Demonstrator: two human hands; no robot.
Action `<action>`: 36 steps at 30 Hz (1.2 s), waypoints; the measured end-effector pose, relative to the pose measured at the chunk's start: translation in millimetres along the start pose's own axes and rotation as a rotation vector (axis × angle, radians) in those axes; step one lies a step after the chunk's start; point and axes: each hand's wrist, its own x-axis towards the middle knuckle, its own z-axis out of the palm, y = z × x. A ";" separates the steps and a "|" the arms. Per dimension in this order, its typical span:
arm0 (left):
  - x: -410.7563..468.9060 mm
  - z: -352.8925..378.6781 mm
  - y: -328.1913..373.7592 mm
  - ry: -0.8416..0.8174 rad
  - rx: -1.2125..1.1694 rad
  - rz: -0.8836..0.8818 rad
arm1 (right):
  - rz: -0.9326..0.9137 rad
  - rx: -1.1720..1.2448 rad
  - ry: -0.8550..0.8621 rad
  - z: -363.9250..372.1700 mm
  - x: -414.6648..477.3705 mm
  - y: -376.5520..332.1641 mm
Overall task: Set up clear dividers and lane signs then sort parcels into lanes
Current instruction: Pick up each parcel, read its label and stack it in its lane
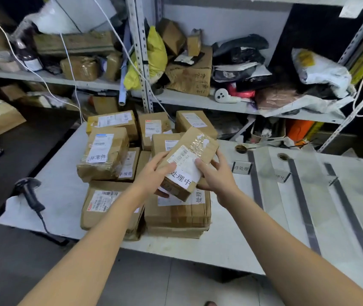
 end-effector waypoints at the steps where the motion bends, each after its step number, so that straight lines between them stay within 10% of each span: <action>1: 1.8 3.7 2.0 -0.009 0.057 0.030 | -0.022 0.004 0.006 -3.3 -1.8 -3.3; 22: 30.9 108.9 28.1 -0.149 0.269 0.114 | -0.065 -0.099 0.069 -113.7 -32.7 -15.5; 36: 35.6 344.8 58.0 -0.043 0.283 0.127 | -0.138 -0.181 0.084 -342.6 -0.7 -16.0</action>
